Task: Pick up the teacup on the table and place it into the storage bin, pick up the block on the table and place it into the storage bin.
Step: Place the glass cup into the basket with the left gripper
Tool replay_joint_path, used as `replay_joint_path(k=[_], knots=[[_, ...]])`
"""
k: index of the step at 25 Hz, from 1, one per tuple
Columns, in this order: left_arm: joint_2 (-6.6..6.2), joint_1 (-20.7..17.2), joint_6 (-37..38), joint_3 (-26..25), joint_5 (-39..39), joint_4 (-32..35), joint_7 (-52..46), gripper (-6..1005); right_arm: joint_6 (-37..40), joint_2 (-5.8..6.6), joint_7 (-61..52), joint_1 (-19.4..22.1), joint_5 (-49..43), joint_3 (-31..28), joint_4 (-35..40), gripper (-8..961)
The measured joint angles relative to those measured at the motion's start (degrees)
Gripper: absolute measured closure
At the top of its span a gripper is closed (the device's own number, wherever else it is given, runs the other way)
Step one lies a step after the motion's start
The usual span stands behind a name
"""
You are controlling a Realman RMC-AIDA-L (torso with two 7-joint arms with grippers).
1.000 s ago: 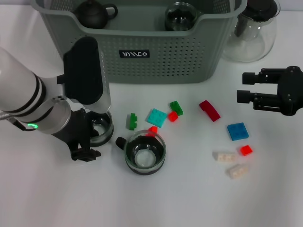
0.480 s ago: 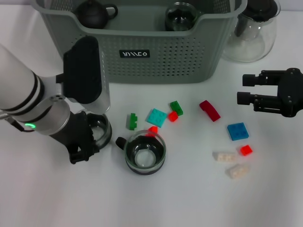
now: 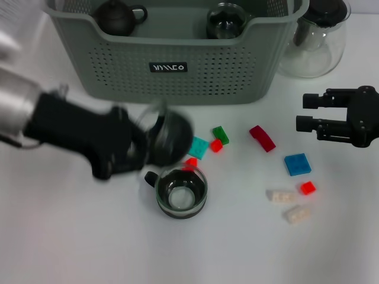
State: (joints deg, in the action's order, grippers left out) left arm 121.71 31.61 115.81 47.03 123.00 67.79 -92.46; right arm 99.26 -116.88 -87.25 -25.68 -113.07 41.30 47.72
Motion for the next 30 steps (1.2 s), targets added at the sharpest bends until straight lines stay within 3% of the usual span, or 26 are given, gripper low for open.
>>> replay_joint_path(k=[2, 5, 8, 10, 12, 15, 18, 21, 24, 27, 30], knots=[[-1.51, 1.4, 1.5, -6.1, -10.3, -7.2, 0.7, 956, -0.1, -0.02, 0.1, 0.1, 0.0, 0.0, 0.0, 357], [-1.90, 1.8, 0.2, -10.8, -25.0, -11.9, -3.1, 956, 0.0, 0.02, 0.1, 0.1, 0.0, 0.0, -0.1, 358], [-1.43, 2.9, -6.0, -11.0, -31.7, -7.7, -10.5, 957, 0.0, 0.04, 0.2, 0.2, 0.1, 0.0, -0.1, 358], [-1.63, 4.8, -14.8, -8.5, -31.8, -1.4, -18.6, 957, 0.0, 0.05, 0.3, 0.2, 0.1, 0.0, -0.1, 358], [-3.27, 7.3, -22.2, -4.6, -28.0, 2.0, -24.9, 957, -0.1, 0.02, 0.3, 0.3, 0.0, 0.0, -0.1, 357], [-7.03, 13.8, -33.9, 4.7, -16.2, 1.9, -36.3, 957, -0.3, -0.25, 0.9, 0.5, -0.4, 0.1, -0.1, 357], [-7.82, 20.3, -40.4, 9.9, -2.1, -3.1, -43.4, 957, -0.4, -0.33, 1.0, 0.6, -0.5, 0.0, -0.1, 357], [-6.86, 27.4, -45.9, 12.3, 11.9, -12.0, -47.3, 957, -0.4, -0.44, 1.0, 0.6, -0.5, 0.0, -0.1, 358], [-5.11, 32.3, -52.2, 12.8, 22.3, -21.5, -48.4, 956, -0.4, -0.45, 1.0, 0.6, -0.5, 0.0, -0.1, 358], [-3.23, 34.7, -58.7, 12.8, 30.2, -28.0, -49.5, 956, -0.5, -0.45, 1.0, 0.7, -0.6, 0.0, -0.2, 358], [-1.40, 35.0, -62.8, 12.9, 34.9, -29.8, -50.3, 956, -0.6, -0.46, 1.0, 0.9, -0.6, 0.0, -0.3, 358]])
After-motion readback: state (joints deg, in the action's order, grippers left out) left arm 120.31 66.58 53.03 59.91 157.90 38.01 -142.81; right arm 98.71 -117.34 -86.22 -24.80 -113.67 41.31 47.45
